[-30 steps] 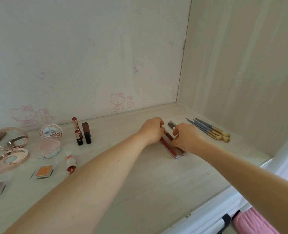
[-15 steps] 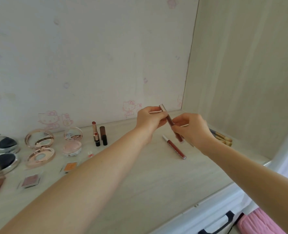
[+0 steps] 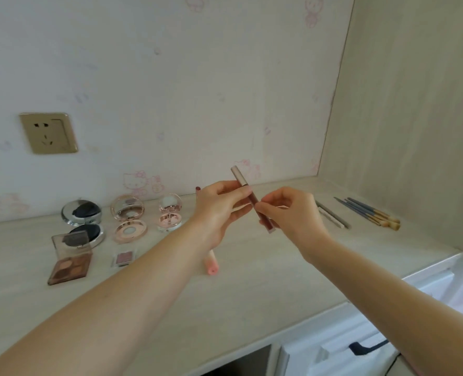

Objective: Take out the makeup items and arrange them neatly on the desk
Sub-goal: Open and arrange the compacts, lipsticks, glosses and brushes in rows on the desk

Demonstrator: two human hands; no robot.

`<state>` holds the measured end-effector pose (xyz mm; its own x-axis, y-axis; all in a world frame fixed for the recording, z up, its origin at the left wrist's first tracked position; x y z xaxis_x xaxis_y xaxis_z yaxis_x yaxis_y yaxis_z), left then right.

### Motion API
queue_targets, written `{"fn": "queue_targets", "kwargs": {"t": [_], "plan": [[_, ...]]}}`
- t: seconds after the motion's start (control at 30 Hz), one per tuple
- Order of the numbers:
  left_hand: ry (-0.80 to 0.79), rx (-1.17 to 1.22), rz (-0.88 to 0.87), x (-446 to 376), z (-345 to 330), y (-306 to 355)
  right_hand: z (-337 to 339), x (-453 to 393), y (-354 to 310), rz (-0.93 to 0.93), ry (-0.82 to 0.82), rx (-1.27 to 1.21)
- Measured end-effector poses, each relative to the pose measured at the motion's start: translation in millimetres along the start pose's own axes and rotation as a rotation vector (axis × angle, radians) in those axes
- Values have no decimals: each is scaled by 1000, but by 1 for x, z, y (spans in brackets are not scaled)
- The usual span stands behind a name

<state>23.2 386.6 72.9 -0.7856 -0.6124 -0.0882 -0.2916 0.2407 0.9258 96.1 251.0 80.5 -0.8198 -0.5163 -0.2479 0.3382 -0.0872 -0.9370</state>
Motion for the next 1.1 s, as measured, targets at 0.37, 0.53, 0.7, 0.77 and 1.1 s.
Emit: {"fn": "queue_targets", "kwargs": {"t": [0.37, 0.53, 0.7, 0.77, 1.1], "plan": [[168, -66, -105, 50, 105, 28, -101, 51, 5, -68, -212, -159], [232, -346, -315, 77, 134, 41, -143, 65, 4, -128, -279, -314], [261, -469, -443, 96, 155, 46, -172, 71, 4, -94, -339, -187], [273, -545, -448, 98, 166, 47, -177, 73, 3, -25, -365, -90], [138, -1201, -709, 118, 189, 35, -176, 75, 21, -7, -370, -187]]}}
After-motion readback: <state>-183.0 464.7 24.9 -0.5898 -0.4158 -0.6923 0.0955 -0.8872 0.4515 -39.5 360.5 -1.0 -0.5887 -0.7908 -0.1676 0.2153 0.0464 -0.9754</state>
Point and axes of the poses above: each hand's wrist, its own x-axis away from the middle knuckle, its own z-axis out of the back of the hand, y = z × x, the point moved 5 cm from there along -x, towards the middle knuckle, and after that the axes turned 2 degrees about -z, right-handed, at the moved point
